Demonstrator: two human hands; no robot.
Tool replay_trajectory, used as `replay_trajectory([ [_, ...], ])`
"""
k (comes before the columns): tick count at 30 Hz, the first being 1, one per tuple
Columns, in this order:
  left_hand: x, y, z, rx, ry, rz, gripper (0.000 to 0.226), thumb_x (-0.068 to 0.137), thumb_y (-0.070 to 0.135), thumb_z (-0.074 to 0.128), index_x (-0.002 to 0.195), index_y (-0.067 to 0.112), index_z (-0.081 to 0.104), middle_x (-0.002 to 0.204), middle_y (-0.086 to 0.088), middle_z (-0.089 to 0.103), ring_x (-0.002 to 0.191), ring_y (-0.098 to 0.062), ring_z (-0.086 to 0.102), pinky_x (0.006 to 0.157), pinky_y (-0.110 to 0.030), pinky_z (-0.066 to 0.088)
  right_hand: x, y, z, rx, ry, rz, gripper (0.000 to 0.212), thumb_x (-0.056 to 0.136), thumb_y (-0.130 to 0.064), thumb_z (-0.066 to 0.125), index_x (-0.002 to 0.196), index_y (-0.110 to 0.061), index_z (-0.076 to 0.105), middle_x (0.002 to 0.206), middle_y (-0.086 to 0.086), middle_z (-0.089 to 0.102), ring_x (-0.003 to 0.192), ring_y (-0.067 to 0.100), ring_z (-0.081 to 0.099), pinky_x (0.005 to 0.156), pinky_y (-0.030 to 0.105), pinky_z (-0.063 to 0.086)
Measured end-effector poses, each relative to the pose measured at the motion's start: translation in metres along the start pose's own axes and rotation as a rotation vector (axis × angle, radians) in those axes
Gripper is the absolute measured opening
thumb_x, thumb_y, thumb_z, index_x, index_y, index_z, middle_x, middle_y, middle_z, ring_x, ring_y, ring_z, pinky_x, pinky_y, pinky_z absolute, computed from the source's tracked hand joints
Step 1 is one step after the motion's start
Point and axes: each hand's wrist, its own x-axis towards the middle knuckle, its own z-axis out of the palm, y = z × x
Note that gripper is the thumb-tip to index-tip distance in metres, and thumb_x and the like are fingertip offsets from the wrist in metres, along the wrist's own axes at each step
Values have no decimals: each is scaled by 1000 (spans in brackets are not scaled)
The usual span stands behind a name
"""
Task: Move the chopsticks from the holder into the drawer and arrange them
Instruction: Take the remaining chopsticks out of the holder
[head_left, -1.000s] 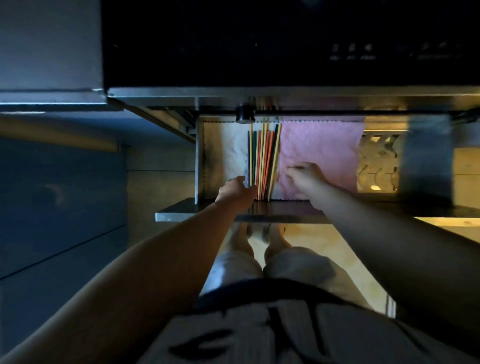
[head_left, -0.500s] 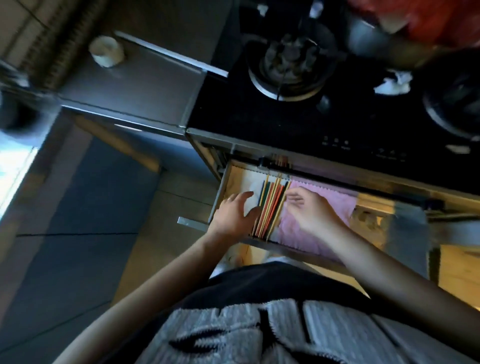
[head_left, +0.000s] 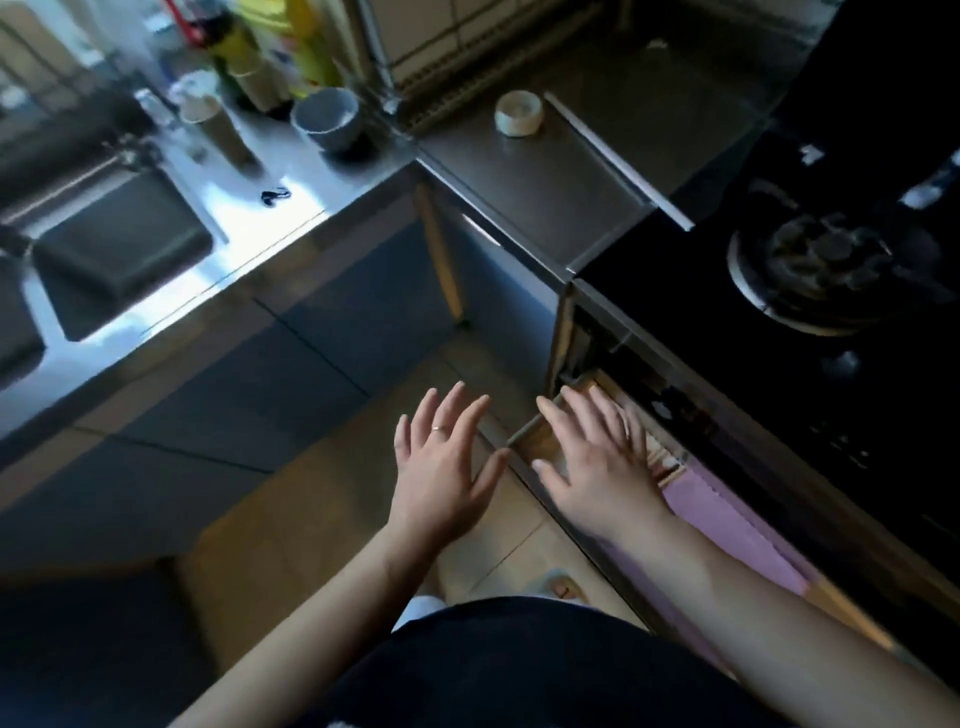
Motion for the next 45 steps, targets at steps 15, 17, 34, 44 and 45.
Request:
replay_trajectory([
  [15,-107,-252,-101,95,153,-424,71,87,70,27,149,35,28,162,3,15,149,-24,-2,117,-54,1,62,-268,88,-181,-86,-398,72,89,-53,43,148,-37,5,160,-3,6,148,23,-4,115,54,-6],
  [17,-127,-295,-116,79,171,-472,73,86,71,25,150,35,27,162,3,13,149,-23,-4,116,-52,-3,70,-315,105,-200,-83,-447,72,89,-53,43,148,-37,6,160,-2,7,148,24,-3,115,54,-4],
  [34,-238,-543,-203,-28,460,-991,75,84,71,29,150,35,26,162,3,17,148,-19,-2,116,-52,-2,147,-632,202,-287,-200,-959,71,88,-55,41,148,-38,6,161,-1,10,149,25,0,117,54,-4],
  [44,-230,-641,-251,-109,639,-1290,70,86,65,38,148,31,33,159,4,26,147,-21,9,116,-53,16,228,-783,230,-225,-316,-1196,64,89,-52,39,146,-37,12,160,-2,14,148,24,6,117,51,2],
  [45,-229,-650,-255,-119,657,-1317,71,86,65,38,147,30,34,158,4,28,147,-21,11,116,-51,17,234,-797,233,-217,-323,-1217,64,89,-52,40,146,-38,13,160,-2,15,148,24,7,118,51,4],
])
